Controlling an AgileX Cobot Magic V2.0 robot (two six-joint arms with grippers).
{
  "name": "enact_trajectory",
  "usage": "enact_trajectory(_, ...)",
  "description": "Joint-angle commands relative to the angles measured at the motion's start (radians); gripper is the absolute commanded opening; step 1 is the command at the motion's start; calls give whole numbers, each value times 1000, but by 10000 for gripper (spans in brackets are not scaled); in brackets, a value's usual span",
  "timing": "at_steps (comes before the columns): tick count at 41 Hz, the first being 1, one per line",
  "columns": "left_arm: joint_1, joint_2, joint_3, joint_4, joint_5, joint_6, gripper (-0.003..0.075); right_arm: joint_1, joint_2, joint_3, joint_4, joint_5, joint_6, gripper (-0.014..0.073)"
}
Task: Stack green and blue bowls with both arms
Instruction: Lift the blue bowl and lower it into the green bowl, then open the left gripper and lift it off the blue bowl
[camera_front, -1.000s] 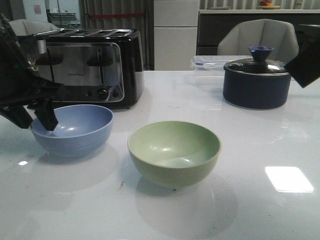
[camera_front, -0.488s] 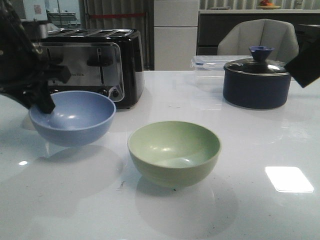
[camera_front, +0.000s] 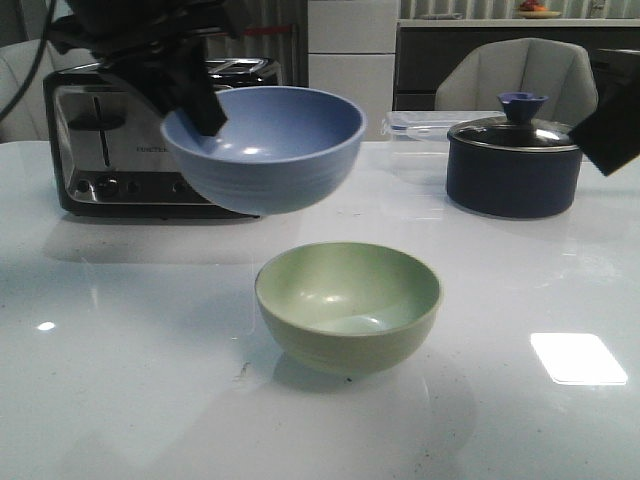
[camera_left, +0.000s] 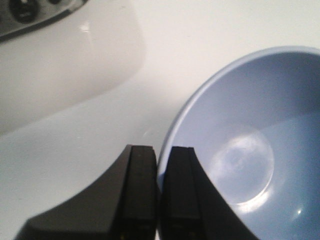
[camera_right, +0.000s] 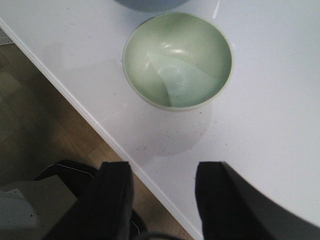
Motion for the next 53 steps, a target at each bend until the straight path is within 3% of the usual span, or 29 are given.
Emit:
enact_trajectory(1,-51,-33,-35,-21,-59,0,93,2,-11,-29,0,-52,-9,413)
enact_trajectory(12,-121,46,-33,-24,-109,-2,93,2,-11,-29,0,-52,-9,413)
enact_trajectory(22,-121,128,-33,-28,-127,-3,95,2,-11,-29,0,-52,-9,413)
enact_trajectory(27,-121,156,-33,-55,-129,-3,178,2,-11,-29,0,-52,-9,413)
enact_trajectory(35,-121,173,-37,-62,-125,-3,423,2,-11,-29,0,-52,-9,413)
enact_trajectory(42,-119,135,-67,-33,-79,-3,445,2,-11,-29,0,-52,-9,413)
enact_trajectory(53,-119,-99,1,60,-4,-3,445,2,-11,-29,0,-52,-9,413)
